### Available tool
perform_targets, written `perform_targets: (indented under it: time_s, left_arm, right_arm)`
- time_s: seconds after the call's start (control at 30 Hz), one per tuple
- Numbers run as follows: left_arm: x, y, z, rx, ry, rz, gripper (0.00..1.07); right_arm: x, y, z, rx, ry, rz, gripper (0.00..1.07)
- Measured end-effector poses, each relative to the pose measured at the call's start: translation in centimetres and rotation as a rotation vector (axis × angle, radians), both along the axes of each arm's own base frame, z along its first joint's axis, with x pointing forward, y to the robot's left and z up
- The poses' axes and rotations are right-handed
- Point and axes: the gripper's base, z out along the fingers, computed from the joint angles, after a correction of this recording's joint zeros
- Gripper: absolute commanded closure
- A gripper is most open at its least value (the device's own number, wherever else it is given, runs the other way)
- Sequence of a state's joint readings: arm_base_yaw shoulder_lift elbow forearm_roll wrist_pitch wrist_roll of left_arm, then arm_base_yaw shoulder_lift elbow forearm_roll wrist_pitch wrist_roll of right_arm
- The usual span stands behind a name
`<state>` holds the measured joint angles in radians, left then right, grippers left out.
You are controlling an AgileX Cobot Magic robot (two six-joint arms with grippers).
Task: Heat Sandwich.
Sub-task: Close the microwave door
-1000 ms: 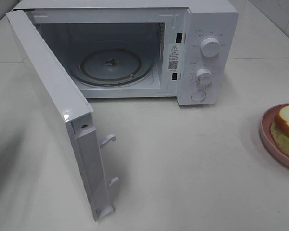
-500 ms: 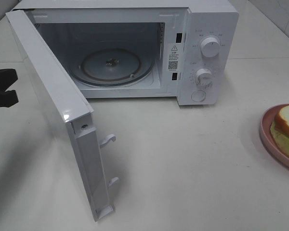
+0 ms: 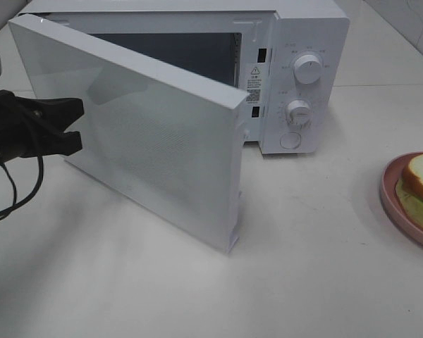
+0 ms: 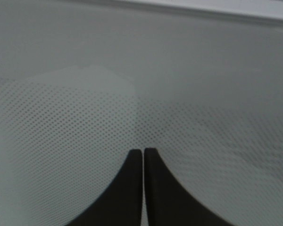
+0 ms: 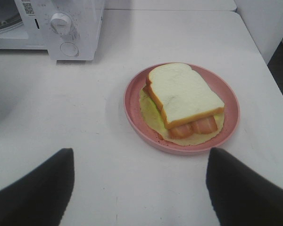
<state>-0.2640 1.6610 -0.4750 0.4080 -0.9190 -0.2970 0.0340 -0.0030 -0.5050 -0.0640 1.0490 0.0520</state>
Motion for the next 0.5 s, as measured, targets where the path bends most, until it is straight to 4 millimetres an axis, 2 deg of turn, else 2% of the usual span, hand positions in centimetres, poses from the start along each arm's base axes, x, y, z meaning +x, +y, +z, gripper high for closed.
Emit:
perform_targets:
  time_s: [0.33, 0.5]
  left_arm:
    - [0.5, -4.0, 0.1, -0.001, 0.019, -0.081, 1.06]
    - [0.9, -5.6, 0.0, -0.019, 0.049, -0.067, 1.06]
  right_arm:
    - [0.0, 0.0, 0.0, -0.001, 0.000, 0.001, 0.32]
    - [0.0, 0.0, 0.0, -0.001, 0.000, 0.001, 0.32]
